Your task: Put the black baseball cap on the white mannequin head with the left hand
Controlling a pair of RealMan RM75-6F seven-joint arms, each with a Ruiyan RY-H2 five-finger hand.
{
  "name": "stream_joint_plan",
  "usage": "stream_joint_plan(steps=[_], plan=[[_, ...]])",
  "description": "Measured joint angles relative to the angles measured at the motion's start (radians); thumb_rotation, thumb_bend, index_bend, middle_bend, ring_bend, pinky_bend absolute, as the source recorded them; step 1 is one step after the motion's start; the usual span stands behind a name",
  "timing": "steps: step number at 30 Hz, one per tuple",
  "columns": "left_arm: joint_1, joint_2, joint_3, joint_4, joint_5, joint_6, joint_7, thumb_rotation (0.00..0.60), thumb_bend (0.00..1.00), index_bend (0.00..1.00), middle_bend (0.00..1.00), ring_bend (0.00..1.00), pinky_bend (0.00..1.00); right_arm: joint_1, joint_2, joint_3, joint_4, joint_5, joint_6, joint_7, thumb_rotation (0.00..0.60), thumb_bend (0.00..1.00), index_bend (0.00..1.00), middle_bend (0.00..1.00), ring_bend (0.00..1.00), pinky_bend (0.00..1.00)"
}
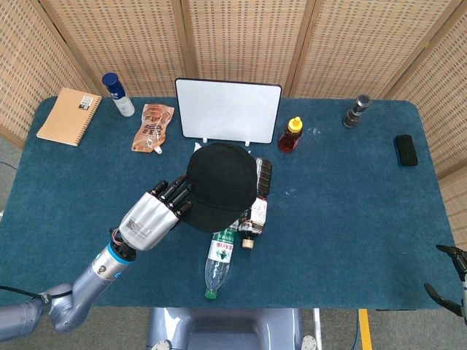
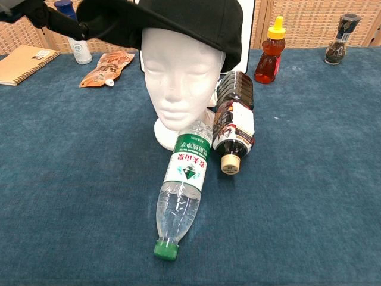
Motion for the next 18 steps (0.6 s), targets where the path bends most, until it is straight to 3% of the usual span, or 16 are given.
stream_joint_plan(steps=[18], plan=[[0.064, 0.116, 0.024, -0.109, -0.081, -0.037, 0.015, 0.6, 0.21, 0.3, 0.17, 0.07, 0.39, 0.005, 0.004, 0.002, -0.013, -0.008, 0.001, -0.013, 0.6, 0.2, 0.23, 0.29, 0.28, 0.31]])
